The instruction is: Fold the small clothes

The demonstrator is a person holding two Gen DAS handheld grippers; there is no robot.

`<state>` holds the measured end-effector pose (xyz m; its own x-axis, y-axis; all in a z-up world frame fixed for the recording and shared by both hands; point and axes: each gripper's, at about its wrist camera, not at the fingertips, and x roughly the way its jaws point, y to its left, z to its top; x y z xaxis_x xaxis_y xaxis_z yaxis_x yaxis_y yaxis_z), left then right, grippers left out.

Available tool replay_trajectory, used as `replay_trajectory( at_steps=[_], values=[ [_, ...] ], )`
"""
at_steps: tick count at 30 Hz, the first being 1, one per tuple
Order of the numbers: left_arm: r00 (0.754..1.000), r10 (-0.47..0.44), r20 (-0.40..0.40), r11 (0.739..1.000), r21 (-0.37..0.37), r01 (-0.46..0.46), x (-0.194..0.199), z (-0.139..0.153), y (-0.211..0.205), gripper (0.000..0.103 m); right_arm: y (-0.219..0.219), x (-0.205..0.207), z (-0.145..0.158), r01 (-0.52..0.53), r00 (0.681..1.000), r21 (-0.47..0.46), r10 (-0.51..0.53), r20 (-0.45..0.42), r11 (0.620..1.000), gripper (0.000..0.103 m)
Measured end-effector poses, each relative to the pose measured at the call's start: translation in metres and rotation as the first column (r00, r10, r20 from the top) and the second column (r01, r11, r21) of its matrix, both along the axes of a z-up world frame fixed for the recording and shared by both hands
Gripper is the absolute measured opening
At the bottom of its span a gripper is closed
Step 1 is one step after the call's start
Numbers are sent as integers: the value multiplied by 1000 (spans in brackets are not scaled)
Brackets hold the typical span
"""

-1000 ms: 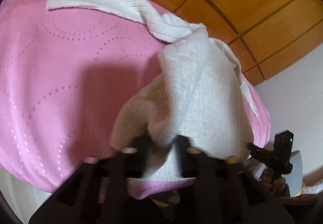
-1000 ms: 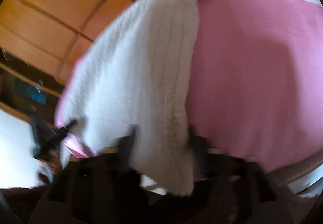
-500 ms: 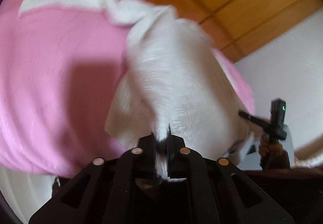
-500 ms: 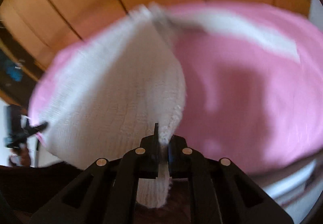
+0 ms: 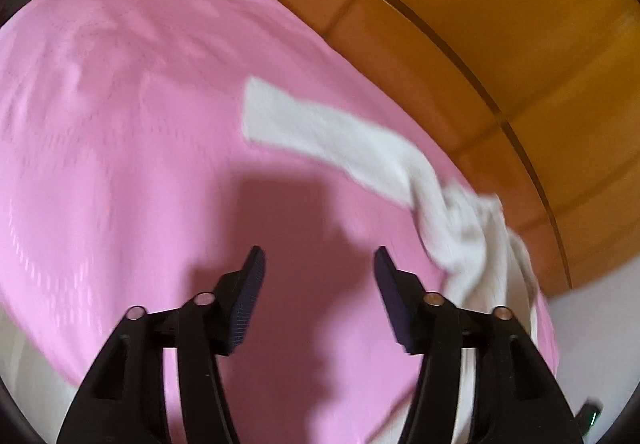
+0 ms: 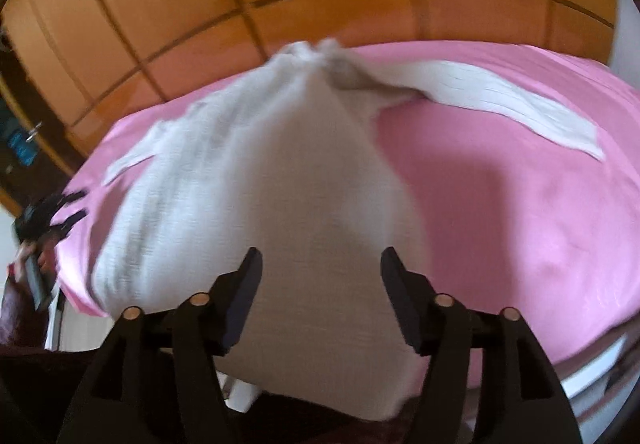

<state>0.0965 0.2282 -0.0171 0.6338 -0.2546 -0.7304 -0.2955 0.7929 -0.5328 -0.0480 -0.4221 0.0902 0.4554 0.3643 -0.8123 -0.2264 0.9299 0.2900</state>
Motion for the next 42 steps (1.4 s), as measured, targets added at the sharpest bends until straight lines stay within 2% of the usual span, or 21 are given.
replay_trajectory(
  at_steps=[2, 5, 8, 11, 12, 13, 15, 17, 20, 23, 25, 28, 30, 32, 35, 36, 37, 39, 41, 42],
  values=[
    [997, 65, -32, 998, 13, -65, 24, -5, 16, 60, 19, 2, -8, -35, 999, 5, 35, -21, 999, 65],
    [993, 99, -67, 993, 64, -95, 55, -15, 30, 60, 48, 6, -25, -81, 994, 16, 82, -73, 997, 65],
    [988, 105, -112, 993, 69, -98, 87, -24, 40, 60, 68, 10, -37, -132, 985, 7, 132, -112, 991, 65],
    [987, 99, -123, 988, 130, -83, 115, -31, 34, 60, 78, 13, -43, -149, 981, -2, 147, -128, 989, 67],
    [988, 94, -124, 983, 168, -72, 118, -30, 33, 41, 79, 16, -44, -148, 980, 0, 147, -134, 989, 67],
    [988, 77, -134, 976, 210, -48, 124, -28, 31, 8, 80, 18, -46, -146, 979, 1, 144, -142, 989, 67],
    [989, 68, -133, 973, 227, -36, 129, -21, 35, 5, 79, 21, -49, -144, 978, -4, 141, -155, 990, 67],
    [993, 96, -62, 964, 254, -77, 128, 2, 48, 5, 82, 25, -52, -146, 977, -6, 143, -161, 989, 67],
    [985, 173, 25, 938, 300, -172, 120, 39, 80, 5, 85, 29, -56, -145, 976, -7, 142, -164, 989, 67],
    [960, 259, 108, 895, 346, -281, 102, 77, 115, 5, 87, 31, -60, -143, 976, -4, 140, -169, 990, 69],
    [935, 323, 146, 856, 375, -355, 86, 95, 140, 5, 89, 32, -62, -140, 976, -5, 137, -172, 990, 69],
    [910, 382, 158, 809, 418, -412, 72, 101, 163, 4, 90, 33, -65, -135, 976, -5, 132, -176, 991, 69],
    [904, 404, 136, 800, 428, -422, 68, 93, 171, 4, 92, 35, -66, -132, 976, -9, 128, -178, 991, 69],
    [906, 412, 97, 806, 424, -412, 70, 78, 171, 4, 98, 39, -66, -124, 978, -15, 119, -173, 992, 69],
    [905, 424, 43, 845, 341, -412, 64, 55, 171, 6, 101, 38, -64, -110, 980, -16, 106, -168, 994, 69],
    [915, 402, 21, 868, 309, -389, 63, 49, 165, 19, 102, 37, -63, -109, 981, -13, 105, -166, 994, 70],
    [931, 366, 8, 894, 276, -354, 60, 44, 157, 34, 103, 36, -63, -109, 981, -8, 106, -164, 994, 70],
    [956, 292, 32, 934, 206, -292, 47, 39, 134, 44, 105, 33, -64, -108, 981, -8, 105, -162, 994, 70],
    [987, 161, 22, 978, 132, -162, 39, 33, 107, 44, 105, 31, -65, -105, 982, -9, 102, -158, 994, 70],
    [996, 86, 25, 992, 90, -88, 32, 28, 89, 44, 103, 31, -63, -101, 984, -9, 98, -151, 995, 69]
  ],
)
